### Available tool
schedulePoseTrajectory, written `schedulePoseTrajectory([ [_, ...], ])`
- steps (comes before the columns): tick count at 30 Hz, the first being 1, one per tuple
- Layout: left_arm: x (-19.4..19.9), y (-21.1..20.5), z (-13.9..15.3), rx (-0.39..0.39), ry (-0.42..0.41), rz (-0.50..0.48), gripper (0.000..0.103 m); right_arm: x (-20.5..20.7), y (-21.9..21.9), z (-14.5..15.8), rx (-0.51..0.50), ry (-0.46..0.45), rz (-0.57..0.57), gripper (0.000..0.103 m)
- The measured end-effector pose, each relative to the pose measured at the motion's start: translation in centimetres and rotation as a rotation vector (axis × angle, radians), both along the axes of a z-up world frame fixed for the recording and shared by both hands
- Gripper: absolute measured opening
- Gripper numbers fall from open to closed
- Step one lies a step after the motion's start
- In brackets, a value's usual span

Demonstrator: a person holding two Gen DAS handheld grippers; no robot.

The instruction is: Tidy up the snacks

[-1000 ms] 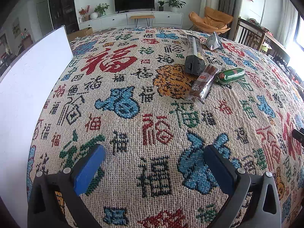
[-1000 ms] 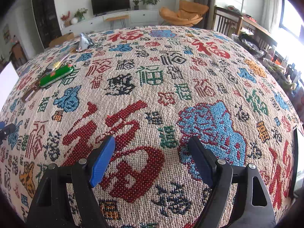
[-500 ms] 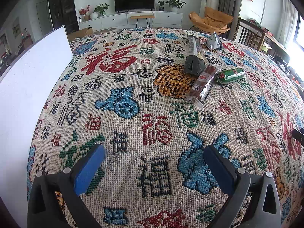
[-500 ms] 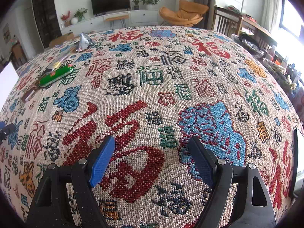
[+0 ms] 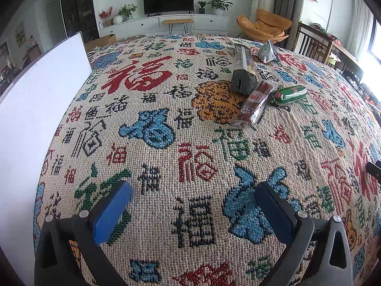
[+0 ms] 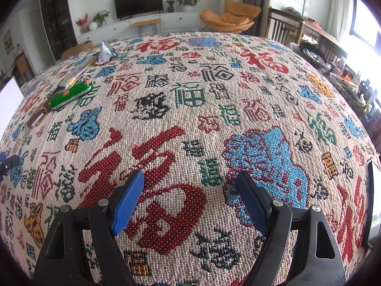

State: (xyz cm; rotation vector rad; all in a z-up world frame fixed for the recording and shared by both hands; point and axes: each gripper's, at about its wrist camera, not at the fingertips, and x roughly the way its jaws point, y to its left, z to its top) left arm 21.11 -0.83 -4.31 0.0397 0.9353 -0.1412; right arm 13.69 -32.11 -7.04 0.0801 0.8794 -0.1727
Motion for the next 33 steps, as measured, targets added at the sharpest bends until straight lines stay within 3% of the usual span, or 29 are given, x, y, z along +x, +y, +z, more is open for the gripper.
schedulePoseTrajectory([
  [33,0.00,0.02,0.01,-0.001,0.000,0.000,0.103,0.08,0.02,-0.05,-0.001,0.002,0.002,0.084],
])
